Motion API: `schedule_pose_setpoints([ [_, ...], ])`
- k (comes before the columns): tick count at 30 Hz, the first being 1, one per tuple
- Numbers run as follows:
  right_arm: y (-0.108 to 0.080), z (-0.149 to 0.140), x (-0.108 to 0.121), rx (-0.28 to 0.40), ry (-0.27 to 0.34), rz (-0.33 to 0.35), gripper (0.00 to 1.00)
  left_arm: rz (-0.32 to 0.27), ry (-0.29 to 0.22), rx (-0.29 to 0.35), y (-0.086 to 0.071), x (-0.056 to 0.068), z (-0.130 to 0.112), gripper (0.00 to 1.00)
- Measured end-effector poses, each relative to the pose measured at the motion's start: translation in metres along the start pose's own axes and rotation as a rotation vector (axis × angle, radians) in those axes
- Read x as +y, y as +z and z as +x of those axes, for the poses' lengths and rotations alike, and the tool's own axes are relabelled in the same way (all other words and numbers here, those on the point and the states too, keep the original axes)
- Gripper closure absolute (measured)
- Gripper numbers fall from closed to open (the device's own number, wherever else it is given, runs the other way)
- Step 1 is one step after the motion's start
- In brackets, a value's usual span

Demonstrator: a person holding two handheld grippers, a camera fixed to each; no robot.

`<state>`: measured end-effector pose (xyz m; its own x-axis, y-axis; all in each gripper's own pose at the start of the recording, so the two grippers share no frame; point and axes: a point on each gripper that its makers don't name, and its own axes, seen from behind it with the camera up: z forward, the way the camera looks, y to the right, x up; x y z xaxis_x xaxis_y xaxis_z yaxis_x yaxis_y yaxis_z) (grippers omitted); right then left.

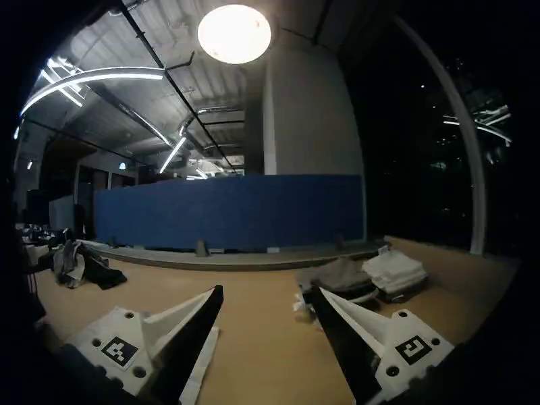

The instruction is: Fold towel

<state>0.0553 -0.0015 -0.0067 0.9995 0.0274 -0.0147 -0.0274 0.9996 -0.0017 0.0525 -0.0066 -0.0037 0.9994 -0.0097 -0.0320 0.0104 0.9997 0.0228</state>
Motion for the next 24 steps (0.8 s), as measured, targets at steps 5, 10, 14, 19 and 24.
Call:
schedule_pose_setpoints([
  [5, -0.005, 0.042, -0.006, -0.022, -0.065, 0.004, 0.00, -0.005, 0.002, -0.016, 0.000, 0.004, 0.038, 0.04],
  [10, -0.010, 0.095, -0.016, -0.021, -0.043, 0.032, 0.00, -0.015, -0.032, -0.021, -0.001, 0.008, 0.091, 0.04],
  [14, -0.012, 0.133, -0.016, -0.020, 0.011, 0.043, 0.00, -0.014, -0.042, -0.032, -0.003, 0.011, 0.126, 0.04],
  [19, -0.016, 0.167, -0.015, -0.004, 0.003, 0.053, 0.00, -0.035, -0.018, -0.043, -0.007, 0.020, 0.148, 0.04],
  [24, -0.021, 0.176, -0.015, 0.001, -0.025, 0.065, 0.00, -0.054, -0.002, -0.057, -0.009, 0.028, 0.150, 0.04],
])
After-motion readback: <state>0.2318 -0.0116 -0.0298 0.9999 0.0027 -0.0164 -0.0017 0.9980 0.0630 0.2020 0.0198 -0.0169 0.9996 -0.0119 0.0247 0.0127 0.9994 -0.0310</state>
